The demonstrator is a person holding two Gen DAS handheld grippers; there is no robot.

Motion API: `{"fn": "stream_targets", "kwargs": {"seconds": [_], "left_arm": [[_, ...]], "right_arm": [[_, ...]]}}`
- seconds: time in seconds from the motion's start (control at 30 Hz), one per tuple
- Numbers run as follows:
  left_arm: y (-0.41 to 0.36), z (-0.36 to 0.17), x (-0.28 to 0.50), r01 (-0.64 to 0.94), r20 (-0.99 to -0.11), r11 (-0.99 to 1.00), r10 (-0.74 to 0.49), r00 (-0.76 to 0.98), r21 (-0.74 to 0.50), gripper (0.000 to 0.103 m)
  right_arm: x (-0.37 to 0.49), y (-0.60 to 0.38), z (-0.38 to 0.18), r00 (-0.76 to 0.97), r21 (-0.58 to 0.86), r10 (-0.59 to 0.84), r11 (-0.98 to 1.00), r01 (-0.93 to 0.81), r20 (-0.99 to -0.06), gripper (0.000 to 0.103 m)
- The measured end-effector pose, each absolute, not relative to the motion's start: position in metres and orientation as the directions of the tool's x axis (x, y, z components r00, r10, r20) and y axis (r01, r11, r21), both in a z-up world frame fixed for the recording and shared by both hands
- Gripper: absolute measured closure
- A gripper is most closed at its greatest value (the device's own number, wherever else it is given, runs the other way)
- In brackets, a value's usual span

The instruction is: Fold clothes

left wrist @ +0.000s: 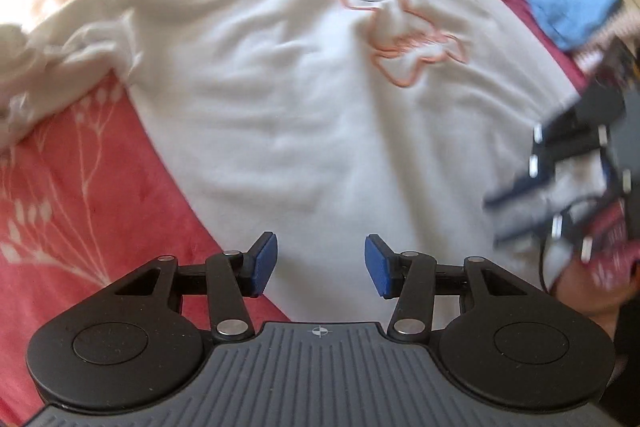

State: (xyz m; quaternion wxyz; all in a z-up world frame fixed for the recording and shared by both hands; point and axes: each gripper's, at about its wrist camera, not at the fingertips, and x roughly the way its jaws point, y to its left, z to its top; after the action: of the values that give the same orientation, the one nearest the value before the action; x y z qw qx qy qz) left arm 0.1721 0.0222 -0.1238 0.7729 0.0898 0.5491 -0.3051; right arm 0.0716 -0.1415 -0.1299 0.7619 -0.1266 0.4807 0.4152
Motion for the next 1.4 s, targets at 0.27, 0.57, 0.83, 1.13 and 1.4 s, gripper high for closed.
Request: {"fn": "stream_targets", "kwargs": {"seconds": [0.27, 0.57, 0.83, 1.13, 1.4], "left_arm": [[0.039, -0.139, 0.179, 0.54, -0.913, 0.822, -0.344, 0.22, -0.18, 0.057], [0.034, -0.141, 0.176, 0.547, -0.923, 0.825, -0.312, 0.226, -0.145, 0.056], [0.039, -0.145, 0.177, 0.566, -0.933, 0.817, -0.284, 0.224, -0.113, 0.055], [0.048, -0.145, 0.186, 0.497, -0.936, 0.853, -0.293, 0.198, -0.162, 0.056], [0.063, -0.145, 0.183, 0.476, -0.932, 0.859, -0.311, 0.186, -0.191, 0.055]], "right_arm": [[0.048, -0.175, -0.145, -0.034, 0.219, 0.287, 0.646, -0.731, -0.957, 0.08], [0.122, -0.133, -0.114, 0.327, 0.176, 0.503, 0.718, -0.674, -0.8, 0.079], [0.079, -0.144, -0.142, 0.12, 0.236, 0.486, 0.609, -0.757, -0.866, 0.079], [0.091, -0.112, -0.117, 0.227, 0.136, 0.515, 0.574, -0.808, -0.826, 0.079], [0.074, -0.128, -0.135, 0.089, 0.22, 0.505, 0.52, -0.826, -0.859, 0.079]]}}
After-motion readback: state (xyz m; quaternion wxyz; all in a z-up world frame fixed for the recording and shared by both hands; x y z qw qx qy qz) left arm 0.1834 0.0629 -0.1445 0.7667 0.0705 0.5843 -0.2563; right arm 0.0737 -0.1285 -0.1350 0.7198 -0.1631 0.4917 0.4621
